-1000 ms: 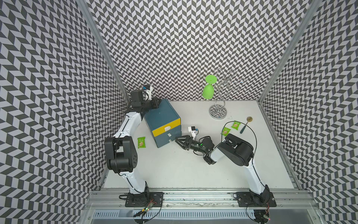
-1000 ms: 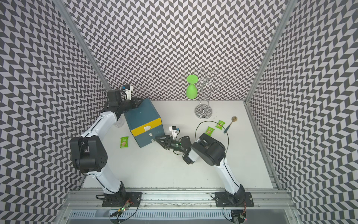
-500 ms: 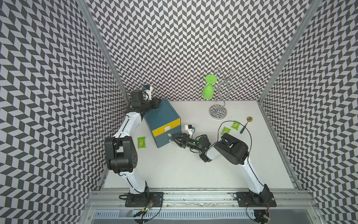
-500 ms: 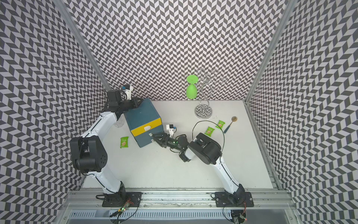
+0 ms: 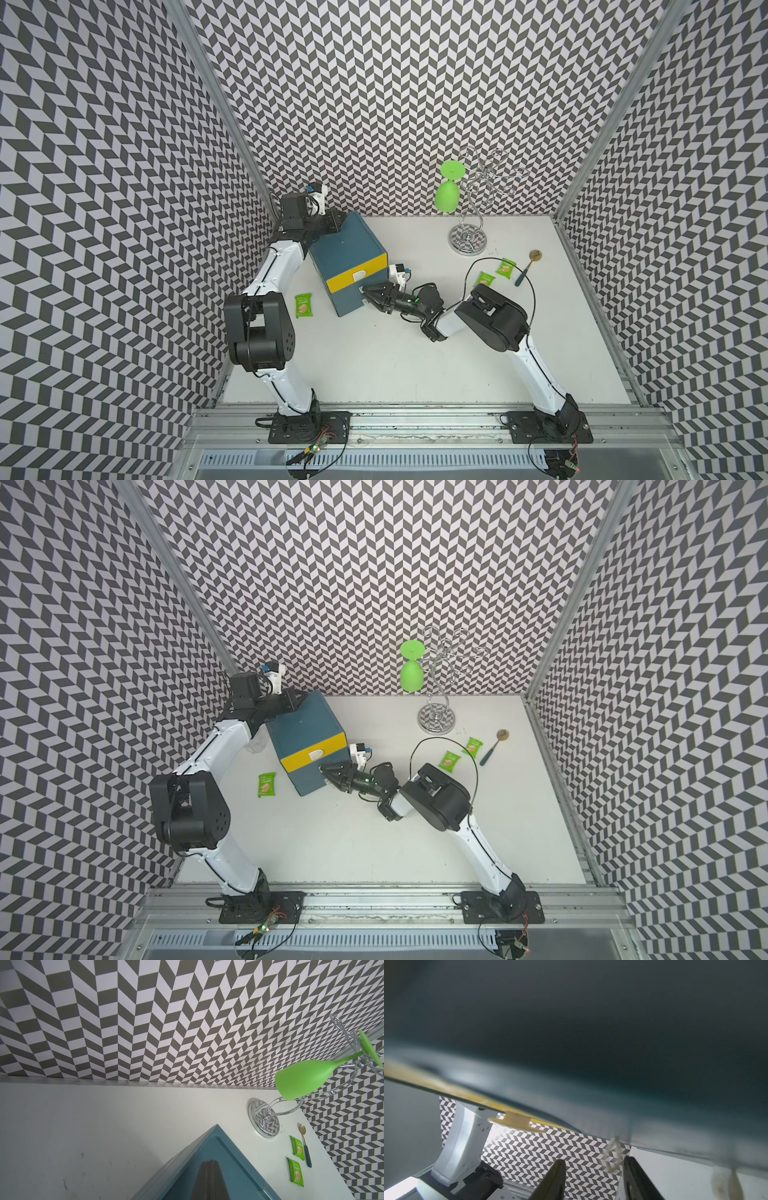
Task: Take the cookies out of the drawer
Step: Open the drawer in the storage box.
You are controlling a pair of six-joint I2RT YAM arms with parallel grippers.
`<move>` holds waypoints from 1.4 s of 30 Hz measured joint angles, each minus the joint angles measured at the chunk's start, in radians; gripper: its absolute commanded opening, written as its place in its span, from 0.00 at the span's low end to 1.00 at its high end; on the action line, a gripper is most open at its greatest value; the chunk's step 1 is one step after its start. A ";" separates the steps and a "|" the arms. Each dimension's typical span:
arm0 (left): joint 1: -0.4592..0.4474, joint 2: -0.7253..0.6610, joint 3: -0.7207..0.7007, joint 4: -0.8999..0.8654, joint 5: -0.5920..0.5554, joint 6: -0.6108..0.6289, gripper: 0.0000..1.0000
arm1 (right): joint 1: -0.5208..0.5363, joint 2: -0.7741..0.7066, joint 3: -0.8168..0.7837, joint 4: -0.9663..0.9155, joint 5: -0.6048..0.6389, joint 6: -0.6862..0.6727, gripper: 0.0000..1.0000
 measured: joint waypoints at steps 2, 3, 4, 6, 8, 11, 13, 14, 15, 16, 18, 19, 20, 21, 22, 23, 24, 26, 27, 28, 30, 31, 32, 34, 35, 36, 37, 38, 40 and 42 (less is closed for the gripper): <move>0.000 0.000 0.000 0.000 0.000 -0.001 0.00 | 0.000 0.012 0.001 -0.015 0.000 0.000 0.47; 0.000 0.000 0.000 0.000 0.000 -0.001 0.00 | 0.000 0.018 0.001 -0.019 0.000 0.000 0.46; 0.000 0.000 0.000 0.000 0.000 -0.001 0.00 | 0.000 0.022 0.001 -0.028 0.000 0.000 0.46; 0.000 0.000 0.000 0.000 0.000 -0.002 0.00 | 0.000 0.024 0.002 -0.045 0.000 0.000 0.45; 0.000 0.000 0.000 0.000 0.000 -0.002 0.00 | 0.000 0.024 0.005 -0.050 0.000 0.000 0.45; 0.000 0.000 0.000 0.000 0.000 -0.002 0.00 | -0.001 0.024 0.020 -0.053 0.002 0.001 0.45; 0.000 -0.002 -0.002 0.001 0.000 -0.002 0.00 | -0.003 0.024 0.029 -0.055 0.000 0.002 0.45; 0.000 -0.002 -0.002 0.001 -0.001 -0.002 0.00 | -0.004 0.024 0.031 -0.056 0.000 0.002 0.45; 0.000 -0.003 -0.003 0.001 -0.001 -0.002 0.00 | -0.004 0.024 0.032 -0.058 0.000 0.002 0.45; 0.000 -0.004 -0.003 0.001 -0.001 -0.002 0.00 | -0.004 0.024 0.033 -0.060 0.000 0.001 0.44; 0.000 -0.004 -0.004 0.000 -0.001 -0.002 0.00 | -0.004 0.024 0.036 -0.067 0.000 0.000 0.42; 0.000 -0.004 -0.004 0.000 -0.001 -0.002 0.00 | -0.004 0.024 0.038 -0.069 0.000 0.000 0.41; 0.000 -0.004 -0.004 0.000 -0.001 -0.002 0.00 | -0.004 0.024 0.039 -0.072 0.000 0.000 0.38; 0.000 -0.004 -0.004 0.000 -0.001 -0.002 0.00 | -0.004 0.025 0.041 -0.072 0.000 0.001 0.34; 0.000 -0.004 -0.004 0.000 -0.001 -0.002 0.00 | -0.004 0.026 0.044 -0.072 0.000 0.002 0.31; 0.000 -0.004 -0.004 0.000 -0.001 -0.002 0.00 | -0.005 0.026 0.048 -0.072 -0.001 0.004 0.27; 0.000 -0.005 -0.005 0.001 -0.001 -0.002 0.00 | -0.005 0.027 0.051 -0.071 -0.002 0.005 0.23; 0.000 -0.006 -0.007 0.002 -0.001 -0.002 0.00 | -0.006 0.027 0.053 -0.068 -0.003 0.004 0.17; 0.000 -0.006 -0.008 0.002 -0.001 -0.002 0.00 | -0.007 0.027 0.054 -0.066 -0.004 0.008 0.12; 0.000 -0.006 -0.008 0.002 -0.001 -0.002 0.00 | -0.009 0.027 0.056 -0.063 -0.007 0.006 0.08; 0.000 -0.008 -0.010 0.002 -0.001 -0.002 0.00 | -0.011 0.027 0.057 -0.057 -0.017 0.009 0.00; 0.000 -0.008 -0.010 0.003 -0.001 -0.002 0.00 | -0.011 0.027 0.056 -0.057 -0.020 0.013 0.00; 0.000 -0.008 -0.010 0.003 -0.001 -0.002 0.00 | -0.012 0.027 0.056 -0.055 -0.023 0.013 0.00; 0.000 -0.008 -0.011 0.003 -0.001 -0.002 0.00 | -0.014 0.024 0.047 -0.048 -0.026 0.013 0.00; 0.000 -0.008 -0.011 0.003 -0.001 -0.002 0.00 | -0.014 0.021 0.035 -0.042 -0.027 0.013 0.00; 0.000 -0.008 -0.011 0.003 -0.001 -0.002 0.00 | -0.015 0.014 0.019 -0.032 -0.029 0.016 0.00; 0.000 -0.008 -0.011 0.003 -0.001 -0.002 0.00 | -0.015 0.007 0.002 -0.025 -0.032 0.020 0.00; 0.000 -0.008 -0.011 0.003 -0.001 -0.002 0.00 | -0.015 -0.003 -0.021 -0.011 -0.034 0.024 0.00; 0.000 -0.008 -0.011 0.003 -0.001 -0.002 0.00 | -0.014 -0.026 -0.078 0.021 -0.042 0.034 0.00; 0.000 -0.008 -0.011 0.003 -0.001 -0.002 0.00 | -0.014 -0.049 -0.144 0.060 -0.049 0.043 0.00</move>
